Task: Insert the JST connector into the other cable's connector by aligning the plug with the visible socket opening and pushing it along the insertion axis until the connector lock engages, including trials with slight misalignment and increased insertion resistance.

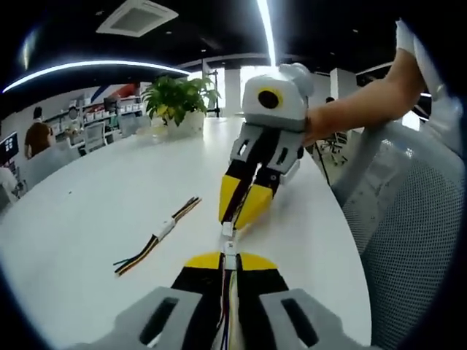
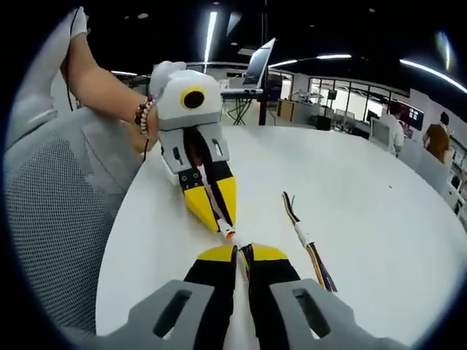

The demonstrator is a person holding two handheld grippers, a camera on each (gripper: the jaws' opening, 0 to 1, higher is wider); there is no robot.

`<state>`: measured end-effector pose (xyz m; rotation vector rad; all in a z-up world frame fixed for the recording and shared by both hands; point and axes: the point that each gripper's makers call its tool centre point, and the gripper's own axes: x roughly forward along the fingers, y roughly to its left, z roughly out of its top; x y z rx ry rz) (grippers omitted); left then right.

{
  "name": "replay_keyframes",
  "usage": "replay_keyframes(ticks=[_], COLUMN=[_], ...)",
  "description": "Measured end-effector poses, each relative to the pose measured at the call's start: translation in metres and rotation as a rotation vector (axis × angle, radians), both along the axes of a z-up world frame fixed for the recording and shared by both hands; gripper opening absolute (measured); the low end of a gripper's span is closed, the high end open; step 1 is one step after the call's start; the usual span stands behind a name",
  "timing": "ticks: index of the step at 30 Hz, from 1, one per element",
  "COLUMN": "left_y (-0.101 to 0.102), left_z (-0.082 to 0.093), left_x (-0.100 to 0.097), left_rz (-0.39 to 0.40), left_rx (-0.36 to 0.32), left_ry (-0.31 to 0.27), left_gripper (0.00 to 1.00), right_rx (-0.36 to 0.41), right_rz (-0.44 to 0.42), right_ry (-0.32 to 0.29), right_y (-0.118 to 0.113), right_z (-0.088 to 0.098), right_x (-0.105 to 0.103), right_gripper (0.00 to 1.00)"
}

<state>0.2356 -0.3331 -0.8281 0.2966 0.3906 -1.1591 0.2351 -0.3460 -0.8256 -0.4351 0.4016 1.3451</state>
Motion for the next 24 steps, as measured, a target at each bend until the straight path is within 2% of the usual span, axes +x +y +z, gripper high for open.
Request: replay_keyframes(ticks=[15,24], left_y=[0.0,0.0], left_z=[-0.007,-0.009], left_x=[-0.004,-0.005], left_rz=[-0.021,-0.027], left_rx=[0.033,0.043], left_ry=[0.003,0.006], left_gripper=[0.0,0.0], right_rx=[-0.078,-0.094], right_rz=[0.034,0.035], right_ry=[-0.005,0.002], right_y=[0.002,0.002], right_z=[-0.008,-0.012], right_x=[-0.006,-0.007], right_gripper=[0.03,0.03])
